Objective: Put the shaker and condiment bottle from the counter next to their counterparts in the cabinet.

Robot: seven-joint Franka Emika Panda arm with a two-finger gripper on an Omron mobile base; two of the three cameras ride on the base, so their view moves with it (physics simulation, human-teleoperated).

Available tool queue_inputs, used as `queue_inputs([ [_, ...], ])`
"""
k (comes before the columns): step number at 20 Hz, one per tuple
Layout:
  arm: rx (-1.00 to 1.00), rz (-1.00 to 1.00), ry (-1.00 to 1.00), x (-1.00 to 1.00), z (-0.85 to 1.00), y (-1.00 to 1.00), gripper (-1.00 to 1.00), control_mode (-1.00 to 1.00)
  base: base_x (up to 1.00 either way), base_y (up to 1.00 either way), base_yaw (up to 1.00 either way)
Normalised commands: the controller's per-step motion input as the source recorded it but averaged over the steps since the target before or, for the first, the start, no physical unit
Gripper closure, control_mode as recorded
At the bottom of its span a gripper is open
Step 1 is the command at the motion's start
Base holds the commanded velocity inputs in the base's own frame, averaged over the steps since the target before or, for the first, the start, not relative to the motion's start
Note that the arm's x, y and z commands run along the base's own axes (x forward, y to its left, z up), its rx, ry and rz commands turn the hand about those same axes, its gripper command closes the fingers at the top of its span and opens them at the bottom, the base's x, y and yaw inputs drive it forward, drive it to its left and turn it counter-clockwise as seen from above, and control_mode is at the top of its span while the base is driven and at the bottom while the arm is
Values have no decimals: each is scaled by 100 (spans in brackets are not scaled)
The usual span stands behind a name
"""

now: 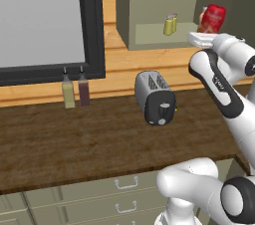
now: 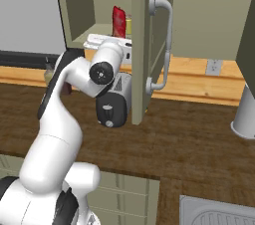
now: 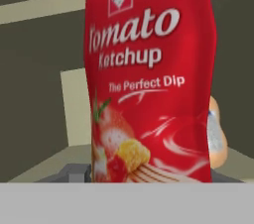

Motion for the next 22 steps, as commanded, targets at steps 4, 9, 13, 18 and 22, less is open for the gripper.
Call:
queue_inputs([
  [4, -2, -1, 1, 24, 0, 7, 100, -100, 0, 0, 0],
  [9, -2, -1, 6, 29, 0, 16, 100, -100, 0, 0, 0],
  [13, -5, -6, 5, 31, 0, 4, 100, -100, 0, 0, 0],
  [18, -8, -16, 5, 34, 0, -3, 100, -100, 0, 0, 0],
  [22, -8, -18, 6, 33, 0, -4, 100, -100, 0, 0, 0],
])
